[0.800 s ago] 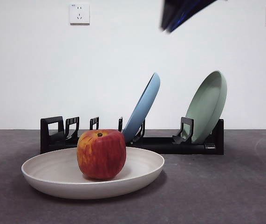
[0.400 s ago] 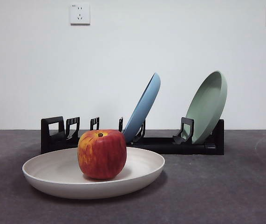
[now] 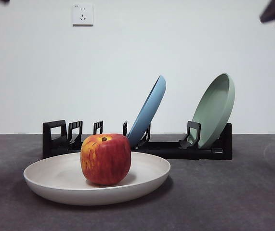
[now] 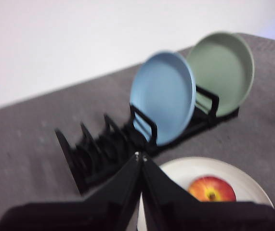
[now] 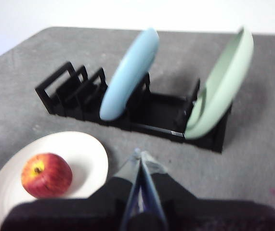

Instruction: Take the yellow plate from the plate rack,put the plate on the table,take the apple from the table,put the apple in the plate

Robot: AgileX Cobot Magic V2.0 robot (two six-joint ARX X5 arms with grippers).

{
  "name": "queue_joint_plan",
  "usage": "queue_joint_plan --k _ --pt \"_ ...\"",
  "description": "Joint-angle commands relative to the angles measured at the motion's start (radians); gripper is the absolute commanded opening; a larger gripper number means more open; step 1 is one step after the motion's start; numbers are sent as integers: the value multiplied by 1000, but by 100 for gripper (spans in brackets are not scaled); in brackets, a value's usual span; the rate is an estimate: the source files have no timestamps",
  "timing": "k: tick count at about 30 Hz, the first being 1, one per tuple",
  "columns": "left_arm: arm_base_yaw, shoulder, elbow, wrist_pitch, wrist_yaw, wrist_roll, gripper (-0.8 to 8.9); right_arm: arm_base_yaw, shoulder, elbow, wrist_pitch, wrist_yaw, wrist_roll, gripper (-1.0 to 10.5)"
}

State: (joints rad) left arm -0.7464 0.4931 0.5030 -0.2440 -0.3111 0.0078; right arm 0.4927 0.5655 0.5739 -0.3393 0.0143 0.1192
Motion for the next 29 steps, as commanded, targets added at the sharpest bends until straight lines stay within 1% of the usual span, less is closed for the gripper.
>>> queue_joint_plan --k 1,7,11,28,29 --pt "3 -13 -57 44 -3 -76 -9 0 -46 -48 7 17 34 -12" --pt "3 -11 -70 47 -1 -90 -9 0 -59 -53 -11 19 36 -11" --pt "2 -11 -70 18 -2 -89 -3 0 -53 -53 -12 13 93 1" --pt "2 -7 -70 3 -1 -89 -3 -1 -53 -53 -13 18 93 1" --pt "2 -9 -70 -1 -1 -80 -3 -1 -53 -53 -13 18 93 1"
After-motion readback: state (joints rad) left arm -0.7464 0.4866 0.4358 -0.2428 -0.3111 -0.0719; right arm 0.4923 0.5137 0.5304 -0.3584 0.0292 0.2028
